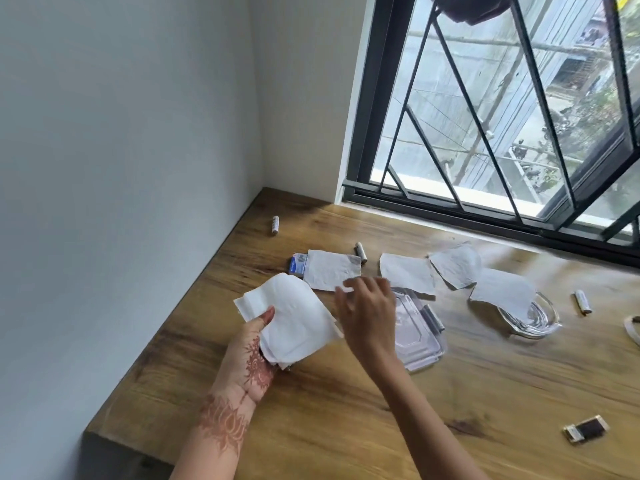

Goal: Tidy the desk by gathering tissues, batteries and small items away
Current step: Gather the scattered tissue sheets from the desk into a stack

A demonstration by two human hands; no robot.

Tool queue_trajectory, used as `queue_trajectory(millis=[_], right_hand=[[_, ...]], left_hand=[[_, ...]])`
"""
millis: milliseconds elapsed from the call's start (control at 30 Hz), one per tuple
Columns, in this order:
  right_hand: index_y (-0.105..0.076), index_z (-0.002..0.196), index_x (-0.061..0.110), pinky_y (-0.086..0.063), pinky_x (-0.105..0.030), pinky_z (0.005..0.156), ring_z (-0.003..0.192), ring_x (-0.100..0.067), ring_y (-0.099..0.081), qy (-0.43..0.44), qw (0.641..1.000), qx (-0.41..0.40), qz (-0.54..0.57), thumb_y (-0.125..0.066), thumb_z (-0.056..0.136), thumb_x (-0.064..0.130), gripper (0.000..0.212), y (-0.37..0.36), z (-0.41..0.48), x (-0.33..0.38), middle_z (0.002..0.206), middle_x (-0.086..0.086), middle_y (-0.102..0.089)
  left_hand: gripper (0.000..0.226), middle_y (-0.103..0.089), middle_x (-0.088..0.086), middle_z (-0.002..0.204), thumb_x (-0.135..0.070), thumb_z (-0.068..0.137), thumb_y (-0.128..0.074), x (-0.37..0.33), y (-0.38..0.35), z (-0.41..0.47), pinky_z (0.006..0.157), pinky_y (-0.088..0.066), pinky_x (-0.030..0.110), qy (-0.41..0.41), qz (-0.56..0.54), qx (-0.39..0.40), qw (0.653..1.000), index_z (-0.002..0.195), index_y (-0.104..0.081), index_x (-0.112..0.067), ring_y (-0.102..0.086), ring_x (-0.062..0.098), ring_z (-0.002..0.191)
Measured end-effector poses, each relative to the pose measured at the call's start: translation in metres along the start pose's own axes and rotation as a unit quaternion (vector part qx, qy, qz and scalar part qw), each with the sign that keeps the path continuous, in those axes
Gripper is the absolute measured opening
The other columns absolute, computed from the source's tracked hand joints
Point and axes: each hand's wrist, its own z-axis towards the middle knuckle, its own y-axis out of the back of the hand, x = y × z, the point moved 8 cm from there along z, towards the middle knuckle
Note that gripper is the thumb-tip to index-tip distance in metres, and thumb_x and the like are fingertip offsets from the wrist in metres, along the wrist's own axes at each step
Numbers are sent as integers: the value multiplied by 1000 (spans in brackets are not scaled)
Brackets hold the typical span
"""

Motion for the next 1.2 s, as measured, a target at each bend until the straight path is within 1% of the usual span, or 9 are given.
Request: queue_trajectory(millis=[100,233,500,667,767,867,967,1067,1200], right_hand=[[-68,92,3,-42,-39,77,94,-31,-51,-63,992,52,-95,-63,85,30,29,-23,25,-38,93,-12,-65],[-61,108,-2,-38,-37,86,100,-29,-46,-45,975,128,-177,-53,90,37,45,-54,45,-52,101,-13,-60],[-66,99,1,-36,-35,87,100,-28,-48,-61,979,132,-140,-44,89,6,24,-75,53,-52,100,-10,-66],[-67,86,6,-50,-33,67,71,-23,-60,-154,980,87,87,-56,82,8,12,-54,54,-56,81,-10,-68],[-67,91,5,-53,-25,66,72,-15,-61,-213,946,53,239,-63,80,4,12,-32,53,-59,82,-6,-68],[-65,91,9,-55,-20,66,74,-12,-64,-212,930,-10,301,-64,80,5,12,-2,50,-54,82,-2,-68],[-63,98,11,-49,-7,63,75,-8,-65,-171,930,-35,323,-66,79,2,21,22,43,-41,86,1,-68],[-62,103,8,-45,-2,69,78,-4,-65,-35,957,-32,288,-70,75,-4,31,39,27,-10,87,2,-69],[-52,117,16,-51,-21,73,87,-17,-62,122,972,59,193,-66,71,-11,55,21,-12,20,93,-3,-69]], left_hand=[[15,-68,10,94,-19,87,-58,1,-5,0,52,-56,29,1,-10,7,1000,100,-61,-12,-64,25,82],[17,-66,11,98,-20,87,-59,2,-7,3,53,-56,30,1,1,-6,1000,102,-60,-12,-63,26,84],[23,-67,11,100,-22,86,-59,-1,-5,11,61,-58,34,7,-6,-14,1000,107,-58,-13,-64,28,89],[12,-63,9,91,-21,87,-59,-3,-4,15,49,-57,31,4,11,-49,999,95,-56,-12,-61,26,81],[10,-64,9,91,-20,88,-57,-2,-8,16,57,-56,34,0,8,-39,999,95,-56,-12,-61,26,81],[11,-67,8,85,-20,89,-56,1,-14,15,52,-56,30,3,-2,-25,1000,95,-59,-12,-62,25,78],[14,-72,6,74,-21,89,-56,7,-24,15,52,-56,29,12,-16,8,1000,97,-62,-11,-63,25,78],[17,-72,7,74,-23,89,-55,16,-37,17,56,-55,31,28,-13,30,999,100,-62,-11,-65,25,73],[21,-73,8,74,-27,92,-48,32,-57,21,56,-56,32,54,-40,69,995,100,-62,-13,-68,23,66]])
